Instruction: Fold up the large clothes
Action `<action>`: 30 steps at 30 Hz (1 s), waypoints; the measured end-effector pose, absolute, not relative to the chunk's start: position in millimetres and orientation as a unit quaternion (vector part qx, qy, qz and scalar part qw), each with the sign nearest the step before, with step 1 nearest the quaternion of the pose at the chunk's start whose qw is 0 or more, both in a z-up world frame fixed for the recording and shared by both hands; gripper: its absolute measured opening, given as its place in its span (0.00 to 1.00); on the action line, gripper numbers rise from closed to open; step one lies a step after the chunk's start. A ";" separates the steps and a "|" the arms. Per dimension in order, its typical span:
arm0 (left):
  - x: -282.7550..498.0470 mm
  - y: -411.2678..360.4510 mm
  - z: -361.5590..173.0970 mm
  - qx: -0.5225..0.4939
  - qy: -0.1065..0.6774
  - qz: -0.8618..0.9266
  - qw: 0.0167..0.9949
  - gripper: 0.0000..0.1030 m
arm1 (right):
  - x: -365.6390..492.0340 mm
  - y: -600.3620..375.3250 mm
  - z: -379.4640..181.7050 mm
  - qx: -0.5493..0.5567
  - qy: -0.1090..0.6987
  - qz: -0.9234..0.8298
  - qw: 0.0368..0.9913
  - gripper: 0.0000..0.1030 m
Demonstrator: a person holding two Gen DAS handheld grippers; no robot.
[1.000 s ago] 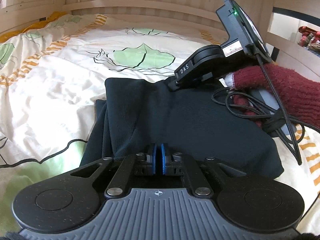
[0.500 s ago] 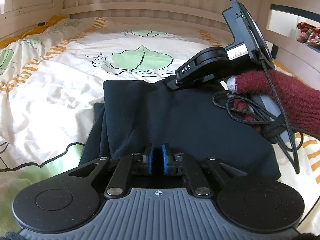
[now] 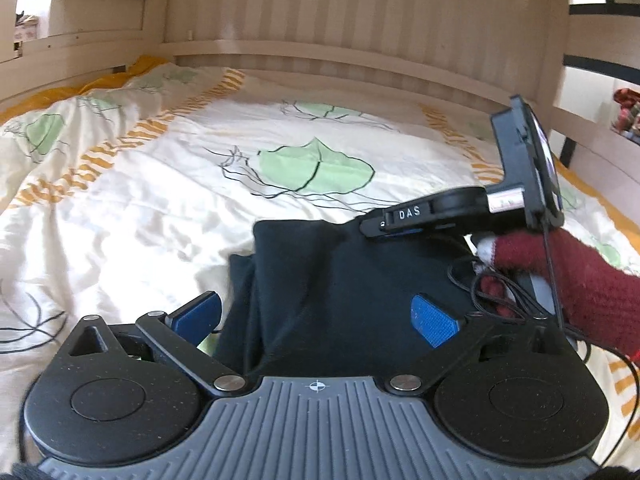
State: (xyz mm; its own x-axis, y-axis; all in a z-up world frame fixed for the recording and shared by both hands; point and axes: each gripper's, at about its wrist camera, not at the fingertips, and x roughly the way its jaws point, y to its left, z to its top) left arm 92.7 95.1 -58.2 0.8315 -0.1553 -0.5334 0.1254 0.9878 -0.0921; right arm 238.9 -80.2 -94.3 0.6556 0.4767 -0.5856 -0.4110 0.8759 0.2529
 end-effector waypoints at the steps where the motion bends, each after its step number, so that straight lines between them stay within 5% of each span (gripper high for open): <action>1: 92.3 96.5 -56.5 -0.028 0.281 -0.071 0.957 1.00 | 236.9 -78.3 -92.7 0.042 0.330 0.249 0.910 0.46; 2: 92.2 97.3 -54.7 -0.029 0.280 -0.069 0.957 1.00 | 233.4 -75.5 -90.2 0.031 0.322 0.255 0.911 0.52; 4: 91.1 98.3 -50.7 -0.029 0.277 -0.067 0.958 1.00 | 225.1 -69.8 -84.9 0.010 0.304 0.268 0.914 0.79; 7: 86.6 99.9 -42.8 -0.035 0.263 -0.064 0.962 1.00 | 209.7 -64.1 -74.5 -0.019 0.268 0.266 0.926 0.99; 16: 76.2 105.6 -13.9 -0.037 0.213 -0.055 0.975 1.00 | 172.1 -78.1 -48.0 0.012 0.220 0.185 0.958 1.00; 30: 71.4 102.8 -11.4 -0.035 0.252 -0.062 0.965 1.00 | 98.3 -127.9 -36.2 0.123 0.231 0.084 0.961 1.00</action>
State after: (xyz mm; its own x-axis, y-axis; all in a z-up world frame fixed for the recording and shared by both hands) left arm 71.4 102.8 -11.4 0.8656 -0.1366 -0.4817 0.1013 0.9899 -0.0988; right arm 98.3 -127.9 -36.2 0.8789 0.2181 -0.4242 -0.1039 0.9555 0.2760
